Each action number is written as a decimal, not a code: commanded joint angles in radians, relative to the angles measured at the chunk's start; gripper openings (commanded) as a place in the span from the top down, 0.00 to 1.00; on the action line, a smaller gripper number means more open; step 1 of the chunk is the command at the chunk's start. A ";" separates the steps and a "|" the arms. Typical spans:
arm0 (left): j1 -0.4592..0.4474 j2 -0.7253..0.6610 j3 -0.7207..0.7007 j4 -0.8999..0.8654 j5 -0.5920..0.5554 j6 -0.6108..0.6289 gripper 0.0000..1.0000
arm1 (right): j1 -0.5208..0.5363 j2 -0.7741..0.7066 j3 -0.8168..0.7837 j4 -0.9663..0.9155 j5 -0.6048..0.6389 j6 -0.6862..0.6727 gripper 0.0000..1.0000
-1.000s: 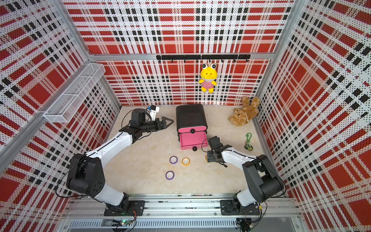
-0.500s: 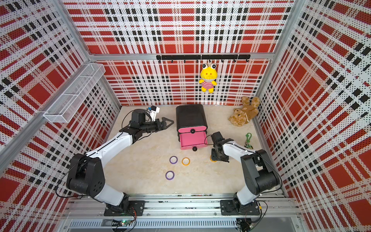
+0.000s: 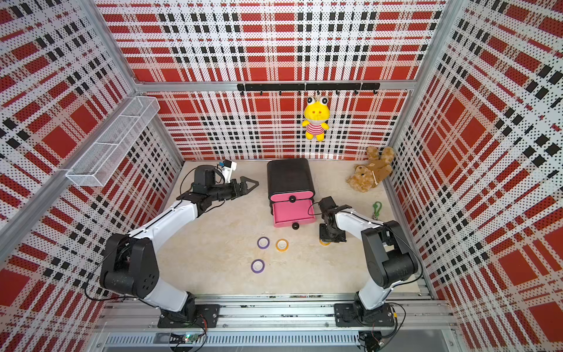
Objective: Place the transparent tape into the drawer according to color
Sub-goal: Pick up the tape from the center of the board.
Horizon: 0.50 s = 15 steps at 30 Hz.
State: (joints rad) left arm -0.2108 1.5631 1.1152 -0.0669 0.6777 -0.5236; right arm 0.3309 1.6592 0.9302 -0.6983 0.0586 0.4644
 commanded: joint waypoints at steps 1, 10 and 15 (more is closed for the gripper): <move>0.000 -0.022 -0.011 0.021 0.014 0.014 0.01 | -0.007 0.039 -0.065 -0.057 -0.023 0.012 1.00; 0.001 -0.021 -0.012 0.021 0.007 0.014 0.01 | -0.008 -0.162 -0.029 -0.158 0.018 0.050 1.00; -0.006 -0.018 -0.013 0.021 0.003 0.013 0.01 | -0.008 -0.273 0.001 -0.230 0.022 0.068 1.00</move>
State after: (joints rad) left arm -0.2115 1.5631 1.1152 -0.0666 0.6765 -0.5232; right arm 0.3305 1.4422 0.9043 -0.8597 0.0681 0.5087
